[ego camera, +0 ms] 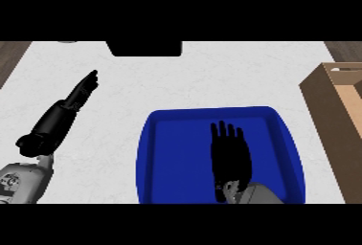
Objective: Pick the bell pepper from the tray and place it in the cardboard box
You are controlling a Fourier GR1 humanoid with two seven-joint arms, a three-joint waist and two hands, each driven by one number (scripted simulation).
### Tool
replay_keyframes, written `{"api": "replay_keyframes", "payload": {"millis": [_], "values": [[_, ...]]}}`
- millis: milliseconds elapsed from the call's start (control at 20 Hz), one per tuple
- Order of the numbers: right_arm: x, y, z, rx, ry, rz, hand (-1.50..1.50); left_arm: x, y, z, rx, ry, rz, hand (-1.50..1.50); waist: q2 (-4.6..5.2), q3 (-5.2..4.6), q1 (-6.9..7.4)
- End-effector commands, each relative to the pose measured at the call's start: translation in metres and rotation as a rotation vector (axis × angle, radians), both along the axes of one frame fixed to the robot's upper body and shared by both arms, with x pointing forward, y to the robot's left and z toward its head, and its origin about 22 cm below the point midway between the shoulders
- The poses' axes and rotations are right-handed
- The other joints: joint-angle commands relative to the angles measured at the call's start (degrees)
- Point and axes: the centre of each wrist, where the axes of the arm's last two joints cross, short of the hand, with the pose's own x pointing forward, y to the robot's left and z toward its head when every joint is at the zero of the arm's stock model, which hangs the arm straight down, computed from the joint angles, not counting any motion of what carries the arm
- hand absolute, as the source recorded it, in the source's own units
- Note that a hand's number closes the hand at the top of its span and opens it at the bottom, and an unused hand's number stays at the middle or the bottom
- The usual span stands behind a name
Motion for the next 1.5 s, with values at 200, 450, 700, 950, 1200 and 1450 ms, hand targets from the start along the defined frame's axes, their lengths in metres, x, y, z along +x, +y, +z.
{"api": "replay_keyframes", "payload": {"millis": [200,450,700,950,1200,1450], "values": [[-0.011,-0.005,-0.030,-0.093,0.020,-0.116,-1.50,0.002,0.001,-0.005,-0.002,0.013,-0.017,0.00,0.01,0.00,-0.12],[-0.004,-0.011,-0.037,-0.063,0.047,-0.120,-1.50,0.003,0.000,0.000,-0.007,-0.006,-0.020,0.00,0.04,0.01,-0.10],[-0.006,-0.012,-0.058,-0.072,0.010,0.037,1.50,0.010,-0.020,-0.015,-0.004,-0.004,-0.001,0.00,0.08,0.01,-0.05],[-0.003,-0.022,-0.047,-0.092,-0.112,0.089,1.50,-0.004,-0.007,-0.010,-0.008,-0.013,0.006,0.00,0.01,0.01,0.02],[0.003,-0.004,-0.045,-0.113,-0.189,0.146,1.50,-0.009,0.004,-0.013,-0.010,0.009,0.000,0.00,0.02,0.00,0.05],[0.100,-0.072,0.005,0.123,-0.312,-0.090,1.50,-0.001,-0.011,0.002,0.006,-0.026,-0.020,0.00,0.74,0.13,1.43]]}}
